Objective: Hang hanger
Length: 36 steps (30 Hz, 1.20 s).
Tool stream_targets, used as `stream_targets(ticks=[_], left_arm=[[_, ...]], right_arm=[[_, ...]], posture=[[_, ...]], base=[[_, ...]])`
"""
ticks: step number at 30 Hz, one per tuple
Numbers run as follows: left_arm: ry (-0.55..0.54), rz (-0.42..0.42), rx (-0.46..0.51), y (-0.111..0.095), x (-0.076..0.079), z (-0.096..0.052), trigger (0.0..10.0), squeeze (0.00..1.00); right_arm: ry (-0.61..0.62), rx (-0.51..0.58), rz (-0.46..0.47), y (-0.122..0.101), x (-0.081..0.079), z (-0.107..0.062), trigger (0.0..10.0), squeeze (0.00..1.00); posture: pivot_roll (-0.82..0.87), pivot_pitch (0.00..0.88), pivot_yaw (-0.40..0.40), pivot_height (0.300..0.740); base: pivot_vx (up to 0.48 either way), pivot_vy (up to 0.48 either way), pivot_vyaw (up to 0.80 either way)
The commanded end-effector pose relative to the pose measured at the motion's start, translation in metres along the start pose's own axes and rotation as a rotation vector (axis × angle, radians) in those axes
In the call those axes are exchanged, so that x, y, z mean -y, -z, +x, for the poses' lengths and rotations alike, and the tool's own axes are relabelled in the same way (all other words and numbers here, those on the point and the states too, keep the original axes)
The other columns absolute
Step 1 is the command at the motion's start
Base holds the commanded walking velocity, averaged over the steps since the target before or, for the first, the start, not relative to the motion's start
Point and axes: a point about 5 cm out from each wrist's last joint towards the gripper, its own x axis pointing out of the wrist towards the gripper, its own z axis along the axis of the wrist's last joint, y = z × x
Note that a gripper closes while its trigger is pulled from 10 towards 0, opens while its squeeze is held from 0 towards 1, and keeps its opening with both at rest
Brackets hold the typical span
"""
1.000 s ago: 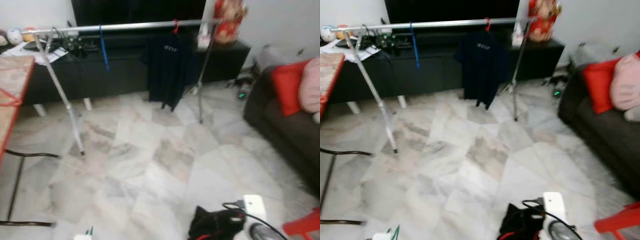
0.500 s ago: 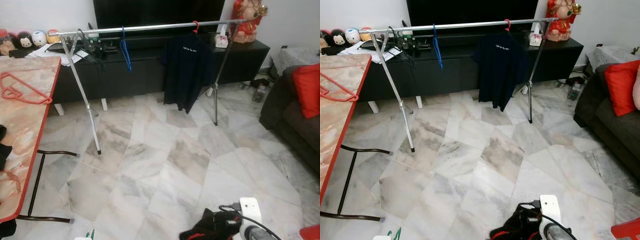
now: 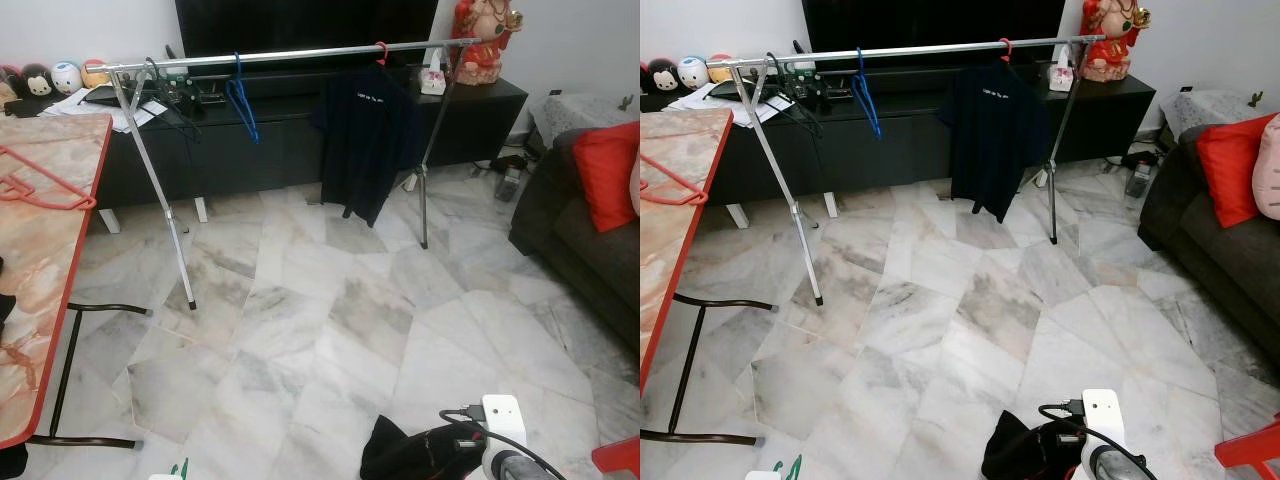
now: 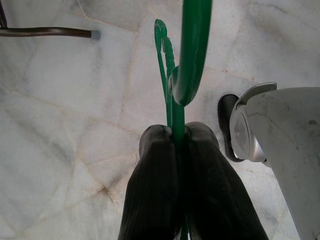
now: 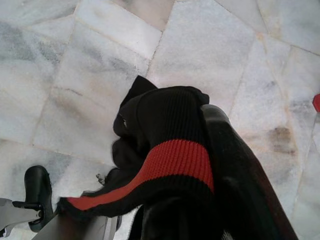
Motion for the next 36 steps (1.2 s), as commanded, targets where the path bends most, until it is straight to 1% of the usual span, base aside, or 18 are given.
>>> stream_targets(ticks=[1,5,7,10,12,19,20,21,26,28,34,36], left_arm=[[0.030,0.018,-0.004,0.001,0.010,0.000,10.0,0.00],[0.037,0.019,-0.015,0.008,0.018,-0.003,10.0,0.00],[0.038,0.019,-0.017,0.009,0.019,-0.003,10.0,0.00],[0.042,0.019,-0.022,0.013,0.022,-0.005,10.0,0.00],[0.039,0.021,-0.022,0.011,0.020,-0.004,10.0,0.00],[0.037,0.020,-0.020,0.009,0.018,-0.003,10.0,0.00],[0.037,0.020,-0.019,0.009,0.017,-0.003,10.0,0.00],[0.037,0.019,-0.019,0.008,0.017,-0.003,10.0,0.00],[0.037,0.019,-0.018,0.008,0.017,-0.003,10.0,0.00],[0.038,0.019,-0.018,0.008,0.017,-0.003,10.0,0.00],[0.038,0.019,-0.018,0.009,0.017,-0.003,10.0,0.00],[0.038,0.019,-0.019,0.009,0.016,-0.003,10.0,0.00]], right_arm=[[0.010,0.010,0.003,-0.004,0.004,0.000,10.0,0.00],[0.009,0.009,-0.001,-0.004,0.004,0.000,10.0,0.00],[0.008,0.009,-0.003,-0.004,0.004,0.000,10.0,0.00],[0.004,0.013,-0.028,-0.005,0.004,0.000,10.0,0.00],[0.005,0.024,-0.031,-0.006,0.004,0.000,10.0,0.00],[0.004,0.024,-0.027,-0.006,0.004,0.000,10.0,0.00],[0.007,0.018,0.008,-0.004,0.003,0.000,10.0,0.00],[0.005,0.016,0.008,-0.004,0.003,0.000,10.0,0.00],[0.002,0.015,-0.004,-0.004,0.003,0.000,10.0,0.00],[-0.004,0.018,-0.031,-0.005,0.003,0.000,10.0,0.00],[-0.005,0.027,-0.025,-0.005,0.003,0.000,10.0,0.00],[-0.002,0.026,-0.008,-0.005,0.003,0.000,10.0,0.00]], posture=[[0.03,0.000,-0.062,0.716],[0.03,0.000,-0.062,0.716],[0.03,0.000,-0.062,0.716],[0.03,0.000,-0.062,0.716],[0.03,0.000,-0.062,0.716],[0.03,0.002,-0.062,0.716],[0.03,0.002,-0.062,0.716],[0.03,0.002,-0.062,0.716],[0.03,0.002,-0.062,0.716],[0.03,0.002,-0.062,0.716],[0.03,0.002,-0.062,0.716],[0.03,0.002,-0.062,0.716]], base=[[0.000,0.000,0.00],[0.000,0.000,0.00],[0.000,0.000,0.00],[0.000,0.000,0.00],[0.000,0.000,0.32],[0.000,0.000,0.76],[0.000,0.000,0.00],[0.000,0.000,0.00],[0.000,0.000,0.00],[0.000,0.000,0.00],[0.000,0.000,0.73],[0.000,0.000,0.00]])
